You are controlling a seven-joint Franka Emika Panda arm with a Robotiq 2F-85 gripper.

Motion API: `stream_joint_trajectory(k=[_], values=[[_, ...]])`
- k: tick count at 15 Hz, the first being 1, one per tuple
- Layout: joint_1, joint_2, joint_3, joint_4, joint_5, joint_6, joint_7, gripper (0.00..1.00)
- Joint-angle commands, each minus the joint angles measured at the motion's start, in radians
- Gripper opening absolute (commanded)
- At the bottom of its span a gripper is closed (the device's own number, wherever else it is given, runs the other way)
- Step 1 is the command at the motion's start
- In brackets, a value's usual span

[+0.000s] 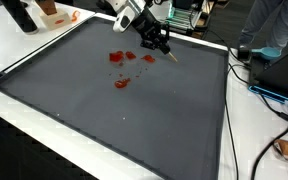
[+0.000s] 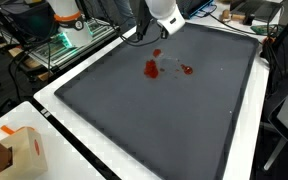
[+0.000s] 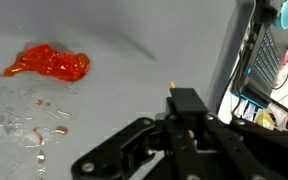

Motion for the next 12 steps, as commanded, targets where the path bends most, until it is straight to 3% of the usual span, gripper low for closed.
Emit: stream_joint_trajectory(k=[1,12], values=[[-0.008,0.022,-0.008,0.008,0.047,-0.025,-0.039,0.03],[-0.012,0.059,-0.012,0.029,0.074,-0.032,-0.053,0.03]])
